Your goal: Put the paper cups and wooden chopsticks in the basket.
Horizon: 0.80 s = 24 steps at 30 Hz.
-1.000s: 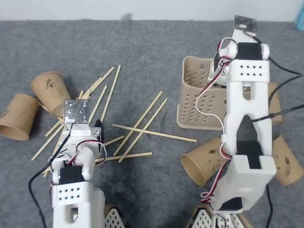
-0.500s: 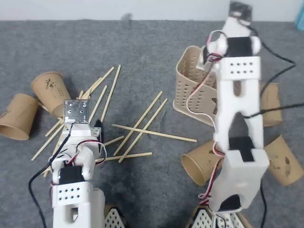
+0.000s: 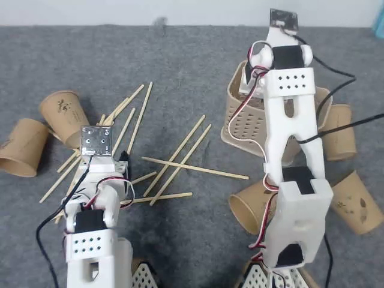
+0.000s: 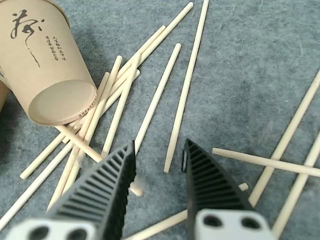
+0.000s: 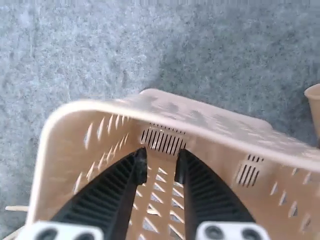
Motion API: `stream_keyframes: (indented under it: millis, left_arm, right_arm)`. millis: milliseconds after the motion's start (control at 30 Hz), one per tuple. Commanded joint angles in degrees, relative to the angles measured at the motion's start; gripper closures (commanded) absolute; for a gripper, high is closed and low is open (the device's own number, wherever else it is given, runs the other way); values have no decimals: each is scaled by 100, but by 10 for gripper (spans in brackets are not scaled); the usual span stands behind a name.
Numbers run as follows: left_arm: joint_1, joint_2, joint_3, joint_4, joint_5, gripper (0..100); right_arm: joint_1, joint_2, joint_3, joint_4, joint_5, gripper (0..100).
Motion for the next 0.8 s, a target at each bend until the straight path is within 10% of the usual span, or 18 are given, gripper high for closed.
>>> stream_keyframes:
  millis: [0, 367, 767]
  left_arm:
    - [-9, -79, -13, -149, -44, 859]
    - [-18, -79, -13, -149, -44, 859]
    - [-9, -79, -13, -149, -53, 859]
  right_arm:
    - [-321, -84, -677, 321, 668, 876]
    - [-1218, -101, -88, 356, 2163, 876]
    - [-462, -1648, -97, 374, 2884, 872]
